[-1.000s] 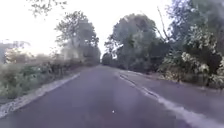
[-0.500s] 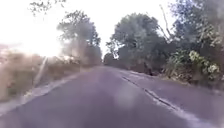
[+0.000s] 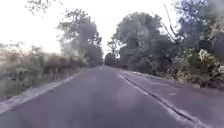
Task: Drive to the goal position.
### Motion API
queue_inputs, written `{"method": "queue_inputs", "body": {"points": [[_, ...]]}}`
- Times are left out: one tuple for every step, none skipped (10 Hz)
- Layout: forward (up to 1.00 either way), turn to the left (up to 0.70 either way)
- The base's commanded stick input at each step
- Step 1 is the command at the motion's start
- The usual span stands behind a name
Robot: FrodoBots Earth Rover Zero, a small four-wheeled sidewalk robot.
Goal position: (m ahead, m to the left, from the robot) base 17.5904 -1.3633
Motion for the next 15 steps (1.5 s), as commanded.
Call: {"method": "queue_inputs", "body": {"points": [[1.0,0.0],[1.0,0.0],[1.0,0.0],[1.0,0.0],[1.0,0.0],[1.0,0.0],[1.0,0.0],[1.0,0.0],[1.0,0.0],[1.0,0.0],[1.0,0.0],[1.0,0.0],[1.0,0.0],[1.0,0.0],[1.0,0.0]]}}
